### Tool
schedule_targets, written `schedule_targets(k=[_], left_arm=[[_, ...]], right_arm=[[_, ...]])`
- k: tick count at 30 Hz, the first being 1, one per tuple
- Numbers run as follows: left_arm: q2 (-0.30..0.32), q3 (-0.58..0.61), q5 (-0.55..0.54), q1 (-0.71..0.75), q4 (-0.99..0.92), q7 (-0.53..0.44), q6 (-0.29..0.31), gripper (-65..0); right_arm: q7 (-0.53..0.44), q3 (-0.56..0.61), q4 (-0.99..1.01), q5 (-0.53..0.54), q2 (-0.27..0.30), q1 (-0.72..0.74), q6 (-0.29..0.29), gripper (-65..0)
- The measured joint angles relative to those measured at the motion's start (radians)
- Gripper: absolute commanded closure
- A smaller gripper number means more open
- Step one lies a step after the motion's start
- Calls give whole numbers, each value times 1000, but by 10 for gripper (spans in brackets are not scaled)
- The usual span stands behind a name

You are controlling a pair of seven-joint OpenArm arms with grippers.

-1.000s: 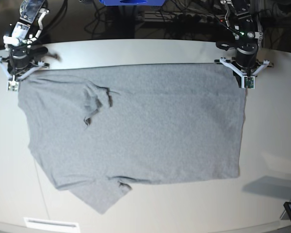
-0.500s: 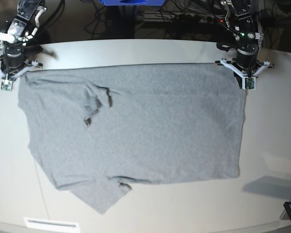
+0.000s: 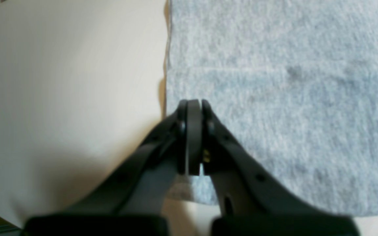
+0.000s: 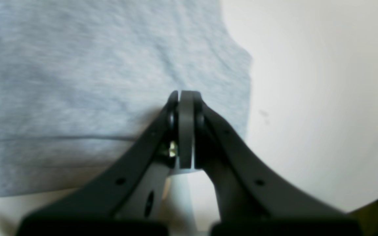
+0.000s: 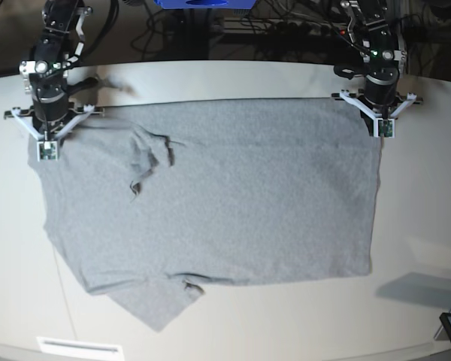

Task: Fold the T-shirt properly
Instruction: 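Hold the shoulder corners with both grippers and pull the shirt flat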

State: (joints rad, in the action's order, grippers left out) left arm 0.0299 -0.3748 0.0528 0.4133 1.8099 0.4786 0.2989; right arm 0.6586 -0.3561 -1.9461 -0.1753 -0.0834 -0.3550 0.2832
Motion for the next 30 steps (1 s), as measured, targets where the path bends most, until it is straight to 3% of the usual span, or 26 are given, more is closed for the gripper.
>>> schedule_targets(k=[12,30], left_arm=[[3,4,-8,-26,-117,-56,-8,-2],[21,51,0,-33,-119,-50,-15,-2]], right_arm=[[-39,19,181,-3,9,38,-14,0],[-120,-64,194,42,0,-14,-5,0]])
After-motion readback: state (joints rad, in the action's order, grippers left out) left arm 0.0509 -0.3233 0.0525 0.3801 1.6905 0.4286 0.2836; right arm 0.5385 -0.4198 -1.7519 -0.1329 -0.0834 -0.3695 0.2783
